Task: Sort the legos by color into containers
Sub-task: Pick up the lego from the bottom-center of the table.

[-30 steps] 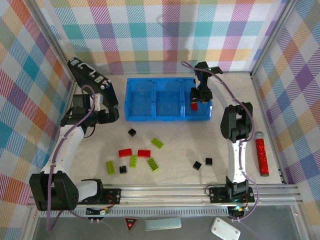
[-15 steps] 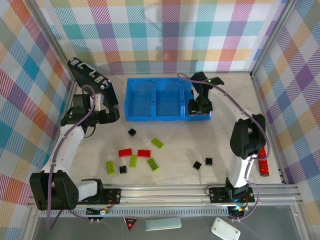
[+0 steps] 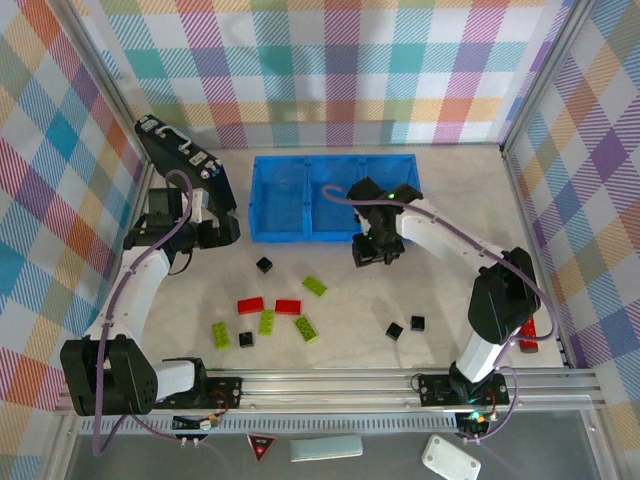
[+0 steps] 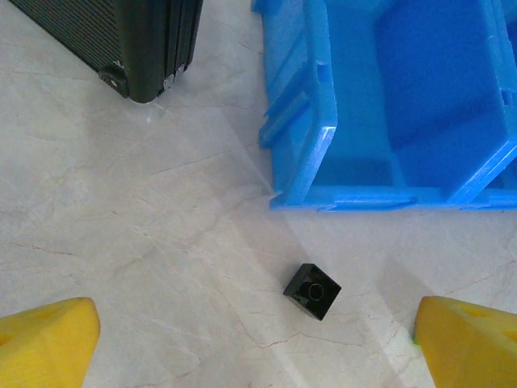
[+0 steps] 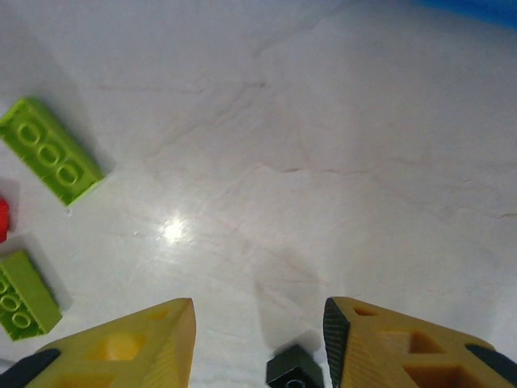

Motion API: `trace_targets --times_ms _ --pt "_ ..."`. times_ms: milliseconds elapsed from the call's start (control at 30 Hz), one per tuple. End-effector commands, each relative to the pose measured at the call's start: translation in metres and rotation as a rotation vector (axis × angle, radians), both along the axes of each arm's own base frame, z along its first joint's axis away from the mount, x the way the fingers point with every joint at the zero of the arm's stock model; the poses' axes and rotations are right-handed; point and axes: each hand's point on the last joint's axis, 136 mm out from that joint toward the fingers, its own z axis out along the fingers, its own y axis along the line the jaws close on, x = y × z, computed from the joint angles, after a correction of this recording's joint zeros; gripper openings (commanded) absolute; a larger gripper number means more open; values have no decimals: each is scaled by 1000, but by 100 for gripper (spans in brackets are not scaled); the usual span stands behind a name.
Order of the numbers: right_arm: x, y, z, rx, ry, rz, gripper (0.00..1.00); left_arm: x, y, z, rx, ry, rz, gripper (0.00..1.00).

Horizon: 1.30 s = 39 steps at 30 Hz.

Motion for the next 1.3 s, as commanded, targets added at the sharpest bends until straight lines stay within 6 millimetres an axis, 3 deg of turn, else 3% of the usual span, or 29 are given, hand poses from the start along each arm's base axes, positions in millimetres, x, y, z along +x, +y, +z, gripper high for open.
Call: trace_targets --times_ms 0,300,433,700,933,1267 --pt "-27 15 -1 8 36 -1 47 0 2 1 1 8 -2 100" --pt "-76 64 -17 22 73 42 47 0 4 2 8 6 3 100" --pt "-100 77 -28 -11 101 76 47 0 3 1 3 9 0 100" --pt "-128 101 -44 -19 134 115 47 0 3 1 2 8 1 100" --pt "-142 133 -62 5 158 156 48 1 3 1 0 1 6 100" --pt "-134 147 -83 -41 144 165 55 2 1 2 -12 -2 1 100"
